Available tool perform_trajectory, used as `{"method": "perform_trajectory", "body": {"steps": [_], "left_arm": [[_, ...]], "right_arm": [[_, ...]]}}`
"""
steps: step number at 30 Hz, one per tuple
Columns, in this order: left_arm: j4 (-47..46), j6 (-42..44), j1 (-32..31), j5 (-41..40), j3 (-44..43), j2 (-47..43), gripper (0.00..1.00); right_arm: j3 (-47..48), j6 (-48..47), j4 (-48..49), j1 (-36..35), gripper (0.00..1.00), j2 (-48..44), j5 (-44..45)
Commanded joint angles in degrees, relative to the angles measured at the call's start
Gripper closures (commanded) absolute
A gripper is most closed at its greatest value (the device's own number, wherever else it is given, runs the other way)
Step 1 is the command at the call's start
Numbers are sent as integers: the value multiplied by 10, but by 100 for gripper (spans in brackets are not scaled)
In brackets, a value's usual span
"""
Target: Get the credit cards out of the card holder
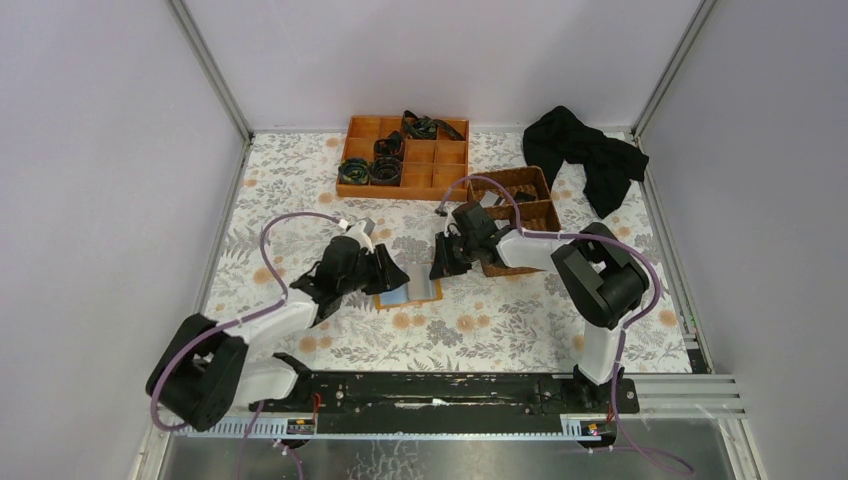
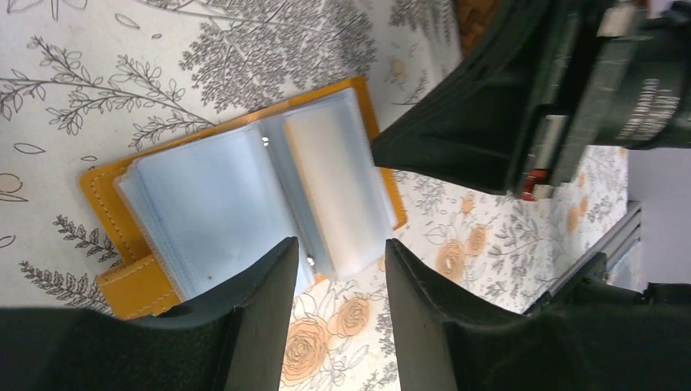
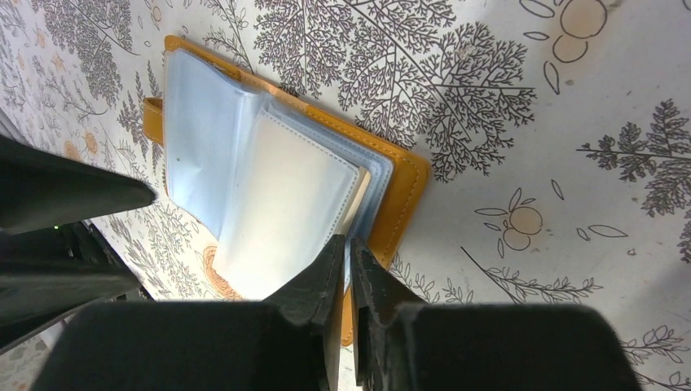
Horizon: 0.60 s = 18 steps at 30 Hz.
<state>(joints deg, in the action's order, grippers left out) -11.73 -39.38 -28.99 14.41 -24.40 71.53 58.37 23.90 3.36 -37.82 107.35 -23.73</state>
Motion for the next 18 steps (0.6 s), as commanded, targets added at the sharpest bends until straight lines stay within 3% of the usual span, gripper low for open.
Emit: {"method": "perform_trajectory", "body": {"steps": [1,9,13,18], "left_arm": [[40,8,-2,-12,-12,-58,49],[28,9,-2,-22,-6,-48,49],[41,-5,-2,-66,14,-40,50],[132,-21,-7,-174,16,-110,52]], "right_arm": [[26,2,8,-9,87,4,-12],[30,1,7,-11,87,11,-10],[30,0,5,-11,88,14,-8],[29,-1,5,-11,88,17,-8]]}}
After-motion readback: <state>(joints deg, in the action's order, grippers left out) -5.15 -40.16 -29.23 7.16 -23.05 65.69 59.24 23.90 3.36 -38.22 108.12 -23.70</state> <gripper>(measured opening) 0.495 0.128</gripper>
